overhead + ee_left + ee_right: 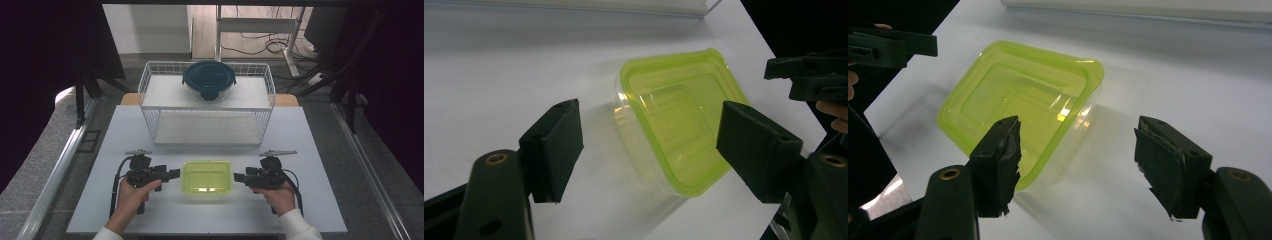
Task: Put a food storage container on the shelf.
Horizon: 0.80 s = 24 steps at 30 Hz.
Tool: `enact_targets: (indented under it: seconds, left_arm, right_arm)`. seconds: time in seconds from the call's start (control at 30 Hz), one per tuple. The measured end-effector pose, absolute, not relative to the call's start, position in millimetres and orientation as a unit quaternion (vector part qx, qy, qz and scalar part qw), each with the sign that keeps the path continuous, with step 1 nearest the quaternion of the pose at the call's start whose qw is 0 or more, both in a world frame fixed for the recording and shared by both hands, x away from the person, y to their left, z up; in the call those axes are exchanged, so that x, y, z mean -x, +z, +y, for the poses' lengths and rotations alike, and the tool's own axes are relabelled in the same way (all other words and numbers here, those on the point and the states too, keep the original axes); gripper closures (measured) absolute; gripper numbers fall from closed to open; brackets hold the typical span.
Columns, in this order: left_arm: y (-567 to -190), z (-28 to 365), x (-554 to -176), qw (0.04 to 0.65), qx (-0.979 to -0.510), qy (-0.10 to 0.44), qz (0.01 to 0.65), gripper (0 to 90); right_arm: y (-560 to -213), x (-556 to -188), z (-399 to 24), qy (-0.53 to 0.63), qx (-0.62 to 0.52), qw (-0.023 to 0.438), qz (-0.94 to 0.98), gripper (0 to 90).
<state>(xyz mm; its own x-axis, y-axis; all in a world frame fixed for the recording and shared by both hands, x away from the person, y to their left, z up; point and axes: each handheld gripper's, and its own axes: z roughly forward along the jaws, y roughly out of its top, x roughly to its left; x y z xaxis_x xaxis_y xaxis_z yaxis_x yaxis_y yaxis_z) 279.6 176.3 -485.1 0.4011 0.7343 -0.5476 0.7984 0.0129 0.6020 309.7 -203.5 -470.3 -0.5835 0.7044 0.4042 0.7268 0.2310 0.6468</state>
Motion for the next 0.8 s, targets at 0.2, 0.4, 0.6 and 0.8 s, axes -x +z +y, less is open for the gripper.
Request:
enact_targets:
  seconds: [0.2, 0.4, 0.6, 0.8]
  left_arm:
    - [-496, 174, -295, 0.450, -0.698, -0.076, 0.552, 31.3]
    - [-506, 173, -305, 0.445, -0.694, -0.107, 0.556, 34.2]
    - [-510, 167, -306, 0.447, -0.694, -0.125, 0.550, 38.1]
    - [-511, 164, -305, 0.444, -0.695, -0.130, 0.551, 40.3]
  right_arm:
    - [-476, -318, -195, -0.417, 0.469, 0.036, -0.777, 36.1]
    - [-483, -326, -190, -0.417, 0.483, 0.055, -0.768, 37.9]
    - [-491, -327, -189, -0.417, 0.486, 0.071, -0.765, 39.1]
    - [-500, -328, -183, -0.412, 0.487, 0.095, -0.764, 40.9]
